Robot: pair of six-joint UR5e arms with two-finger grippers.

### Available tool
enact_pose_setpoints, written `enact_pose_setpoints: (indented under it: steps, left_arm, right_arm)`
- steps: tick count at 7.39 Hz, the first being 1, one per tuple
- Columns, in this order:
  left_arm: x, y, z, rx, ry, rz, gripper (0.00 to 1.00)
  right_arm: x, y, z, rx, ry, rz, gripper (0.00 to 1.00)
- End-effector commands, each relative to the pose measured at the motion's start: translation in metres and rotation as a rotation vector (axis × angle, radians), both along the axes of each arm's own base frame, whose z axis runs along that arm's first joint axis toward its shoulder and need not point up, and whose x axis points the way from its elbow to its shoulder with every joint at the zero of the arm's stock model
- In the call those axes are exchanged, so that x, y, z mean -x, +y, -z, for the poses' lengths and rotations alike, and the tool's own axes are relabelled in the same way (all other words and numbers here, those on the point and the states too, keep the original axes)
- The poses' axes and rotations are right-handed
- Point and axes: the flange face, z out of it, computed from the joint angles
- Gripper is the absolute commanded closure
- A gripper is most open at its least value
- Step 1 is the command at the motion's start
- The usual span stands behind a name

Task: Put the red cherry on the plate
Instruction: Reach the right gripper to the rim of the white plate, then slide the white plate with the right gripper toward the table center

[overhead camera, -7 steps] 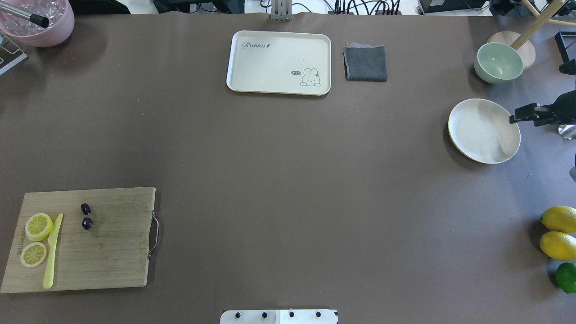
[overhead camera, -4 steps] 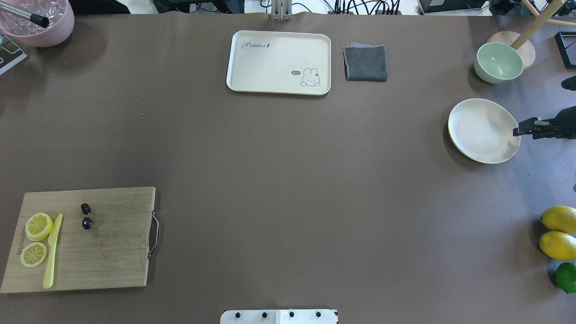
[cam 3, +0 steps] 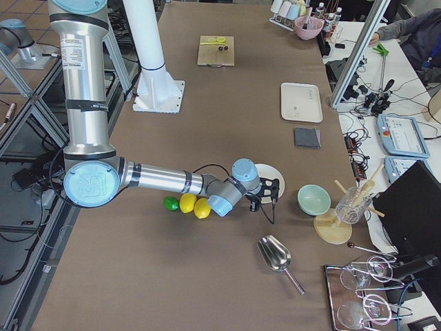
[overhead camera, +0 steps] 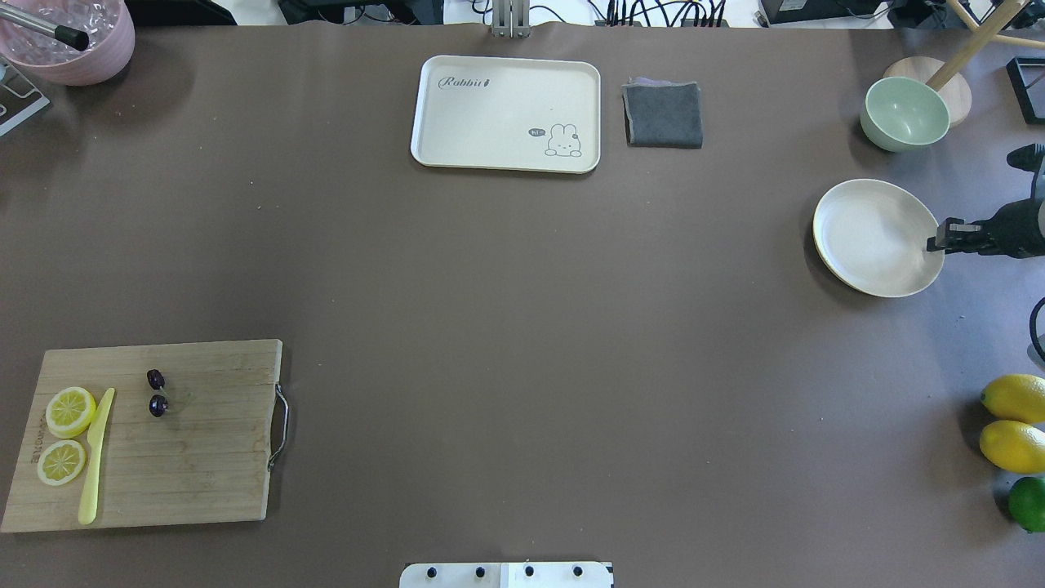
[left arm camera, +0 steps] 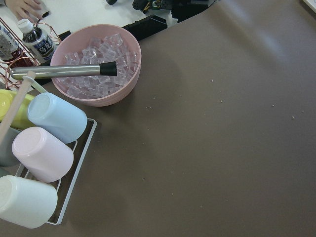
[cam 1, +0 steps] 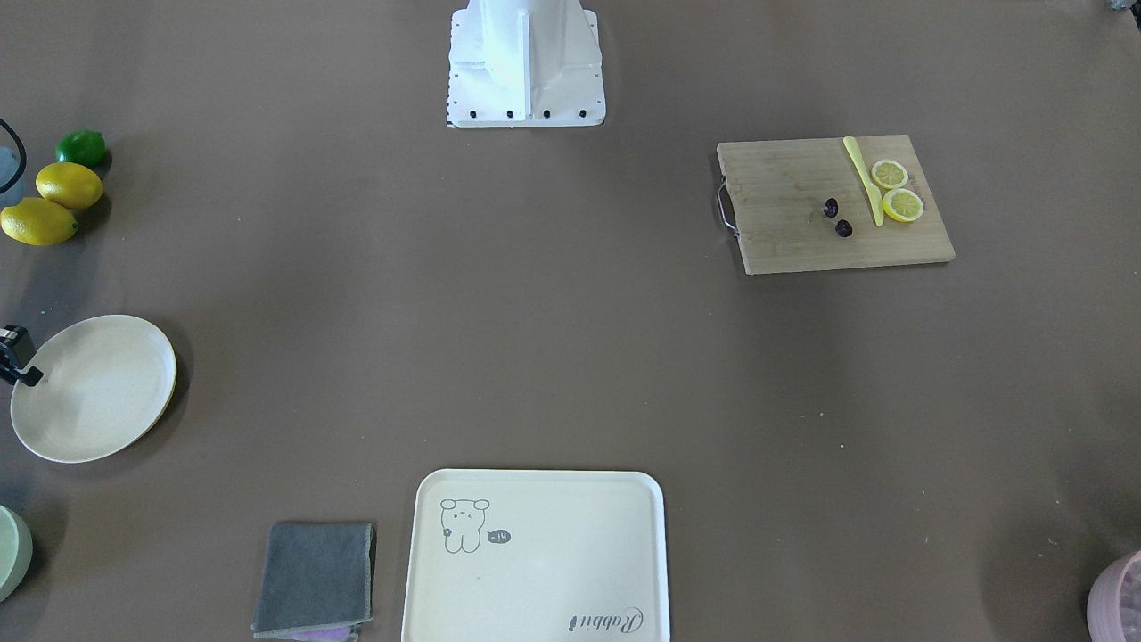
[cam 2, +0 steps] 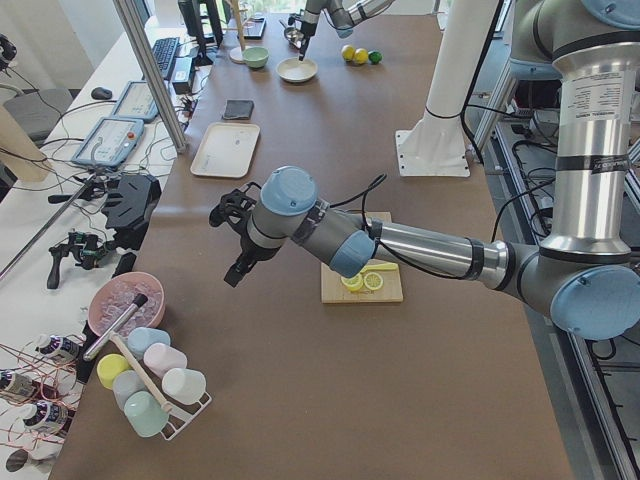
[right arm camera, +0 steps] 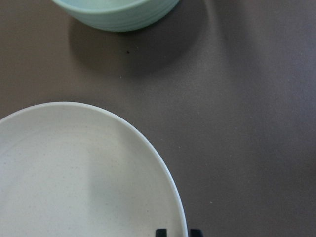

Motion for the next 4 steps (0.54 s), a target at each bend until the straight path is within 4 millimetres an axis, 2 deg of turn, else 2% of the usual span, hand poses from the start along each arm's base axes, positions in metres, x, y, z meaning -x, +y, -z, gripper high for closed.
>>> enact_pose_setpoints:
  steps: [1, 2, 3, 4]
  left_arm:
    - [0.0, 0.0, -0.001, 0.001, -0.002, 0.0, 0.01]
    - [0.0, -0.001, 0.0, 0.0, -0.001, 0.001, 0.01]
    - [-0.001, -0.001, 0.001, -0.001, -0.002, 0.0, 0.01]
    - [0.0, 0.0, 0.001, 0.001, 0.003, -0.001, 0.01]
  right_arm:
    - [0.006, -0.001, 0.007, -0.007, -0.005, -0.008, 1.0]
    - [0.012, -0.009, 0.034, -0.019, -0.047, -0.021, 1.0]
    - [0.037, -0.011, 0.085, 0.017, -0.137, -0.063, 1.0]
    - [0.076, -0.009, 0.135, 0.04, -0.222, -0.067, 1.0]
